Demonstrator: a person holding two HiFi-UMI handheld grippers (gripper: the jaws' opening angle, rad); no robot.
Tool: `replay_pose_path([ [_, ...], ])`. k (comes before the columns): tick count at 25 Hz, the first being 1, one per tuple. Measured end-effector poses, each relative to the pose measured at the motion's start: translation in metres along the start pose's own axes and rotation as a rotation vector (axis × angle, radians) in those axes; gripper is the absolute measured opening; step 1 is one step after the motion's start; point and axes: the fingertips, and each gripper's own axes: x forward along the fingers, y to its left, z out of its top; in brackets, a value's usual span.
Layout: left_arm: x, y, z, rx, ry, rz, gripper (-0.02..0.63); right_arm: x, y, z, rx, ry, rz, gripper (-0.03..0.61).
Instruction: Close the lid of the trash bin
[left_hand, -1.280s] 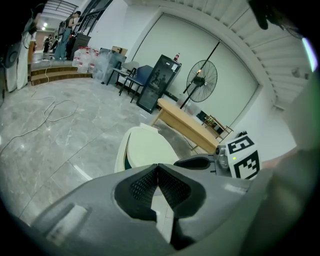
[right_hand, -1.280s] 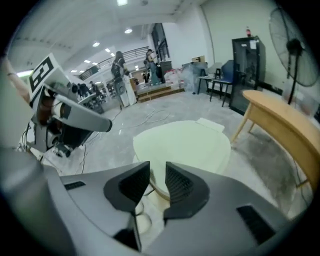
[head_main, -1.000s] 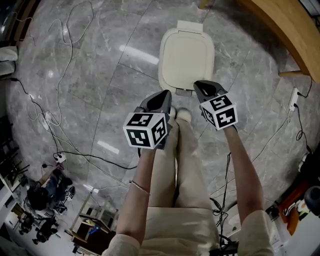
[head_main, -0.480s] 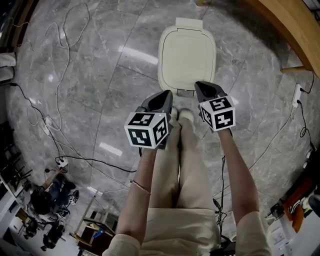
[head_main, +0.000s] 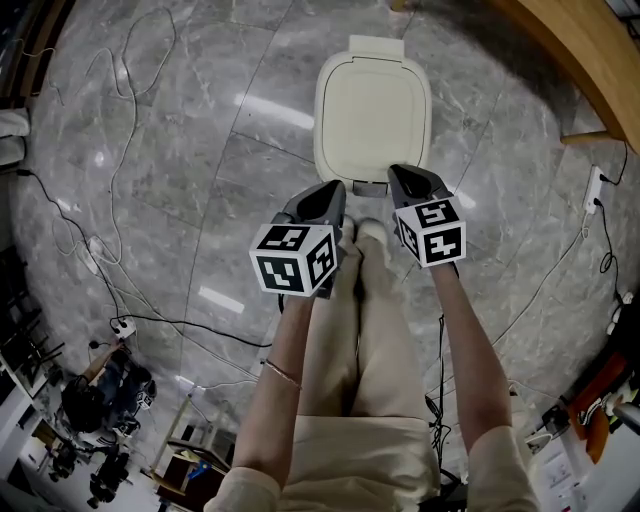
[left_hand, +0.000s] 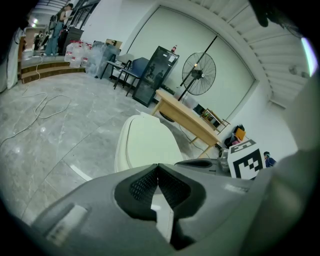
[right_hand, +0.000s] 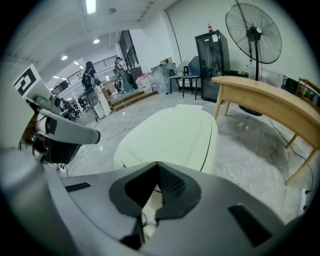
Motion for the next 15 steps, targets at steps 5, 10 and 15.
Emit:
replay_pose_path([
  [5,0.0018,-0.002,-0.0004,0.007,0.007,-0.007,0.023,0.0021,0.0016,-0.0017,-0.016,0.029,0.005,0.005],
  [10,0.0028,-0.0018,0.0029,0.014,0.006,-0.009,0.023,0.0042,0.0013,-0.0031,-0.018,0.049,-0.014,0.005],
  [15,-0.0021,-0.0035,0.0076,0.016,0.006,-0.011,0.023,0.0023,0.0011,-0.0013,0.014,0.056,-0.021,0.005],
])
